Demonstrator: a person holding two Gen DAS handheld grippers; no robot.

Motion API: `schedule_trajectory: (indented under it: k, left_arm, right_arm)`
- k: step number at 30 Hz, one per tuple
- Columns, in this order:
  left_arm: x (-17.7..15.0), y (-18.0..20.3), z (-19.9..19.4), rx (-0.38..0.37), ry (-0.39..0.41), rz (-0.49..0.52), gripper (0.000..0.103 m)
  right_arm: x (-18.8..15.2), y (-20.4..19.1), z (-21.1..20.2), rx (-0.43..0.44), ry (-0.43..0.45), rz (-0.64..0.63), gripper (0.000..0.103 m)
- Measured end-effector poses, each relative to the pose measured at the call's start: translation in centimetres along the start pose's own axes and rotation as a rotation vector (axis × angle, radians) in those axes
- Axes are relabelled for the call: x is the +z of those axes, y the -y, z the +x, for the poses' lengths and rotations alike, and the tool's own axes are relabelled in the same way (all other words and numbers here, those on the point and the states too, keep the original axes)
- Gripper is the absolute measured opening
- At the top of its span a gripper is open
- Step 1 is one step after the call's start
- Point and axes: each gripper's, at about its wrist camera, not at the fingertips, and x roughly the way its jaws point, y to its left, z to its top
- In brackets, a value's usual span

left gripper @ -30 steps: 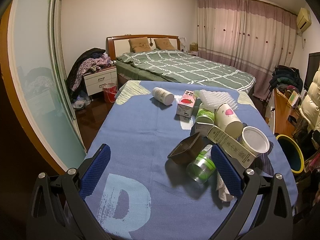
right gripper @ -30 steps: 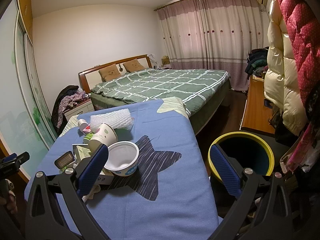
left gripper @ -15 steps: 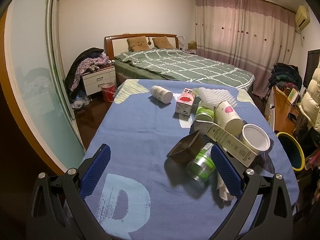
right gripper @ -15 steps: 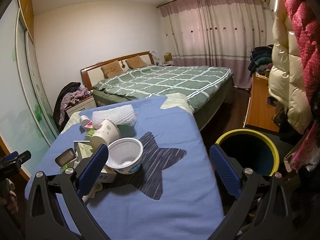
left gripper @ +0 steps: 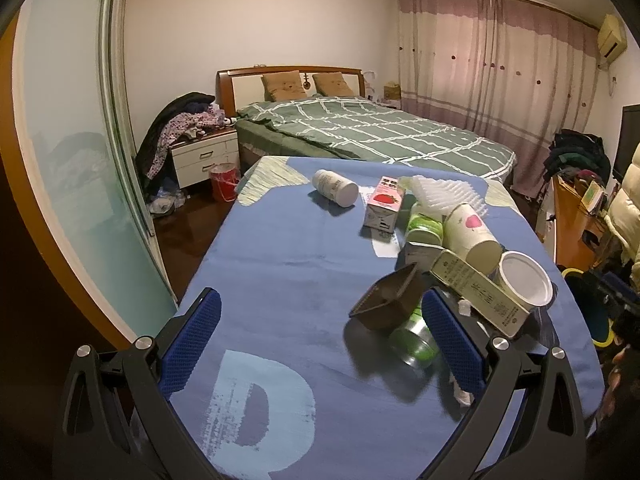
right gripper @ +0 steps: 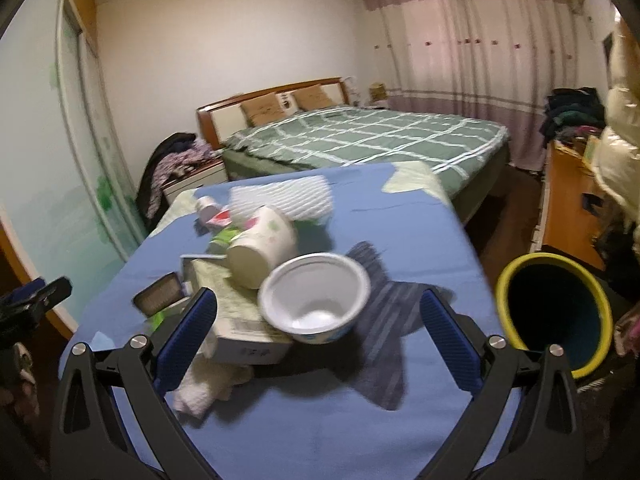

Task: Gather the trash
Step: 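Reach the right gripper into the pile and grasp the white tissue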

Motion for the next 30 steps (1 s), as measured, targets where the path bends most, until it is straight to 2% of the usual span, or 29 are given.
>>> schedule_trajectory:
  k: [7, 10, 20, 22, 23, 25, 26, 27, 28, 30]
  left_arm:
    - [0.2, -1.8, 0.0, 0.037, 0.016, -0.033, 0.099]
    - [0.1, -2.2, 0.0, 0.044, 0.016, -0.037, 0.099]
    - [-0.3, -2.5, -0.1, 0.031, 0.006, -0.039, 0.099]
    - [-0.4, -2.4, -0.1, 0.030, 0.006, -0.040, 0.099]
    - [-0.4, -2.4, -0.1, 0.031, 0.005, -0.040, 0.099]
    - [-0.4, -2.4, -0.1, 0.031, 0.005, -0.040, 0.099]
    - [-0.5, -2.4, 0.0, 0.031, 0.004, -0.041, 0.099]
    - [-0.5, -2.4, 0.0, 0.031, 0.004, -0.041, 0.099]
    - [-0.5, -2.4, 0.0, 0.031, 0.003, -0.041, 0.099]
    - [-0.5, -2.4, 0.0, 0.031, 0.005, -0.040, 0.099]
  right_arm:
    - [-1.9, -4.5, 1.7, 0.088, -0.085, -0.098, 0.096]
    - [-2.9, -5.9, 2.5, 0.116, -0.133, -0.119, 0.089]
    - [-6.0, -7.8, 5.9, 0.125, -0.269, -0.157, 0.082]
    - [-6.5, -8.1, 6.9, 0.124, -0.296, -0.166, 0.078]
    - [-6.7, -8.2, 7.2, 0.127, -0.307, -0.166, 0.073]
    - [-6.9, -8.5, 7.6, 0.119, -0.294, -0.180, 0.069]
    - [-6.9, -8.6, 7.6, 0.117, -0.292, -0.187, 0.062]
    - [-6.8, -8.6, 7.6, 0.130, -0.293, -0.187, 0.048]
    - [-6.7, -8.6, 7.6, 0.145, -0.297, -0.185, 0.041]
    - [-6.6, -8.6, 7.2, 0.161, -0.287, -0.190, 0.022]
